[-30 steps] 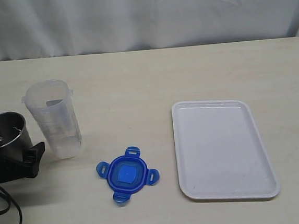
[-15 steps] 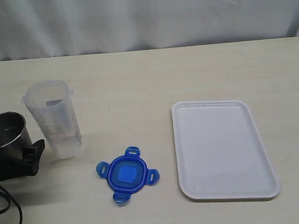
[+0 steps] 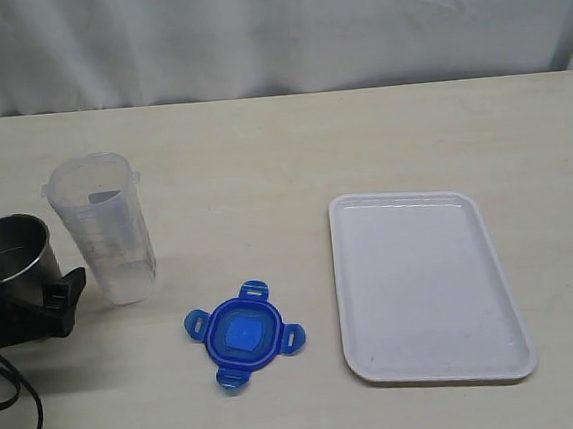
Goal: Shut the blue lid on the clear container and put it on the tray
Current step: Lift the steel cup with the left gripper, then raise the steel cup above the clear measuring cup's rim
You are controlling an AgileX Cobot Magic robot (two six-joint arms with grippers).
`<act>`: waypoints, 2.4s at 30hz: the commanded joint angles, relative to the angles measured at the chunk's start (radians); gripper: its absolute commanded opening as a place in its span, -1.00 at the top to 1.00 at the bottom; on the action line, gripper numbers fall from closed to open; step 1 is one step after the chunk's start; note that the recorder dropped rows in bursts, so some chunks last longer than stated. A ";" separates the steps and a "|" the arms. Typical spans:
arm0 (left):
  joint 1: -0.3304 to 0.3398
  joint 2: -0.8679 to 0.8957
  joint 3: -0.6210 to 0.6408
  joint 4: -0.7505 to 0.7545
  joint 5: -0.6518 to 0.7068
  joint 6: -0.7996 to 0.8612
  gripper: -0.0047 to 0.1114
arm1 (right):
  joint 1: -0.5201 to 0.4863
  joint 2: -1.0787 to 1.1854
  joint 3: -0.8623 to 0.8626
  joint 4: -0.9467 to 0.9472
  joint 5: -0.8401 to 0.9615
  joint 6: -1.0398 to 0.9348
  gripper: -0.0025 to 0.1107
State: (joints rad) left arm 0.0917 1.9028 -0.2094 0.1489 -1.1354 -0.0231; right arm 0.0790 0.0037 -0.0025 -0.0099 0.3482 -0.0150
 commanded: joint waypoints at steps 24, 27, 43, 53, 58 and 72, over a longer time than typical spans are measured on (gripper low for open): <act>0.002 0.005 -0.005 0.026 0.066 -0.009 0.71 | -0.007 -0.004 0.003 -0.002 -0.003 0.000 0.89; 0.002 0.005 -0.005 0.038 0.057 -0.014 0.92 | -0.007 -0.004 0.003 -0.002 -0.003 0.000 0.89; 0.002 -0.081 -0.005 -0.041 0.063 -0.045 0.92 | -0.007 -0.004 0.003 -0.002 -0.003 0.000 0.89; 0.002 -0.203 -0.005 -0.032 0.113 -0.003 0.92 | -0.007 -0.004 0.003 -0.002 -0.003 0.000 0.89; 0.002 -0.262 -0.005 -0.067 0.113 -0.007 0.92 | -0.007 -0.004 0.003 -0.002 -0.003 0.000 0.89; 0.002 -0.454 -0.095 -0.136 0.407 -0.007 0.92 | -0.007 -0.004 0.003 -0.002 -0.003 0.000 0.89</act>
State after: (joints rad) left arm 0.0917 1.4908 -0.2483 0.0357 -0.7827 -0.0286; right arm 0.0790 0.0037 -0.0025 -0.0099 0.3482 -0.0150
